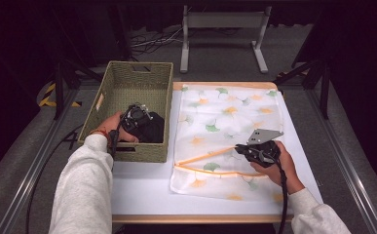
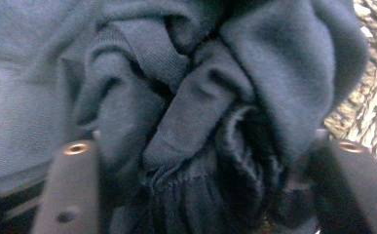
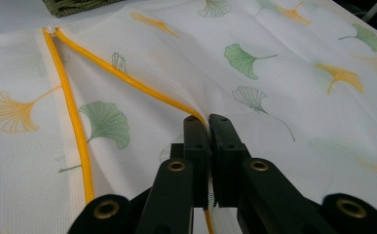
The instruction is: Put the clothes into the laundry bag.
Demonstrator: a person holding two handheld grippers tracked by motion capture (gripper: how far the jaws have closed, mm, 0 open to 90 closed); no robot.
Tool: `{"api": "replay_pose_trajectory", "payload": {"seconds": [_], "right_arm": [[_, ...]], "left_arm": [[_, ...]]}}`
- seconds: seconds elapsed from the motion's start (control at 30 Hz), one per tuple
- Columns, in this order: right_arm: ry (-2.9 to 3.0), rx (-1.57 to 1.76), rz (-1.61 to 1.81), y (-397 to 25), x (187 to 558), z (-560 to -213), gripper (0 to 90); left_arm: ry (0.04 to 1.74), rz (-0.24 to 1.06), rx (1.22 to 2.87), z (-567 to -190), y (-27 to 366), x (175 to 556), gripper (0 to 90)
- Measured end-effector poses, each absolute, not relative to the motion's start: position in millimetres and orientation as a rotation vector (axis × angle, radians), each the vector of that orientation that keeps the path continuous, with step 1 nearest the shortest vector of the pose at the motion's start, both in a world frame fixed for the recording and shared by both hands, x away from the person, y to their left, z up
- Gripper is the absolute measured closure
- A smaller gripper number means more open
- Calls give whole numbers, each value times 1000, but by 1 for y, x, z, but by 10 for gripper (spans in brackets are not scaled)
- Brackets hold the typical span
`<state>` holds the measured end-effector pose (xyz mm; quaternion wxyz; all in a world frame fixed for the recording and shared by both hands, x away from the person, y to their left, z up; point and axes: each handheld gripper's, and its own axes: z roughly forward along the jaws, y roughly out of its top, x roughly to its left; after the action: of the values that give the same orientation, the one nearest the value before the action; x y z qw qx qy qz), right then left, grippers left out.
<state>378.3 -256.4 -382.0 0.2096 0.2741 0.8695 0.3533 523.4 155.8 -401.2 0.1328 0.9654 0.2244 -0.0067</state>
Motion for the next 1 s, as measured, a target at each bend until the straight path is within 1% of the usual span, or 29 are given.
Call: {"api": "replay_pose_trajectory", "payload": {"seconds": [0.07,0.13,0.17,0.23,0.3,0.33,0.37,0.47,0.5,0.53,0.57,0.63,0.7,0.73,0.8,1.0], "right_arm": [[2419,761,982,-256,378,-382,869],[2419,762,981,-256,378,-382,870],[2419,761,981,-256,378,-382,869],[2418,760,983,-256,378,-382,871],[2416,761,988,-256,378,-382,873],[2416,761,988,-256,378,-382,873],[2411,761,991,-257,378,-381,875],[2403,767,1000,-258,377,-381,878],[2397,767,1007,-259,377,-380,881],[2397,767,1007,-259,377,-380,881],[2390,767,1010,-259,377,-380,881],[2388,769,1015,-259,377,-379,881],[2383,768,1016,-259,376,-379,881],[2383,768,1016,-259,376,-379,881],[2378,766,1022,-259,376,-377,881],[2374,768,1030,-261,375,-376,882]], "left_arm": [[624,11,2806,-399,156,522,469],[616,11,2813,-398,156,522,509],[603,32,2815,-397,156,521,509],[592,123,2814,-392,156,519,556],[605,191,2797,-387,158,519,576],[605,191,2797,-387,158,519,581],[618,237,2761,-381,161,519,586],[624,270,2745,-374,164,518,589],[633,315,2720,-369,166,516,589],[640,307,2704,-366,168,516,589],[648,365,2674,-355,172,512,590],[672,392,2633,-344,176,508,590],[670,451,2612,-334,179,502,590],[670,451,2612,-334,179,502,590],[690,474,2561,-320,185,496,591],[699,521,2490,-295,196,484,591]]}}
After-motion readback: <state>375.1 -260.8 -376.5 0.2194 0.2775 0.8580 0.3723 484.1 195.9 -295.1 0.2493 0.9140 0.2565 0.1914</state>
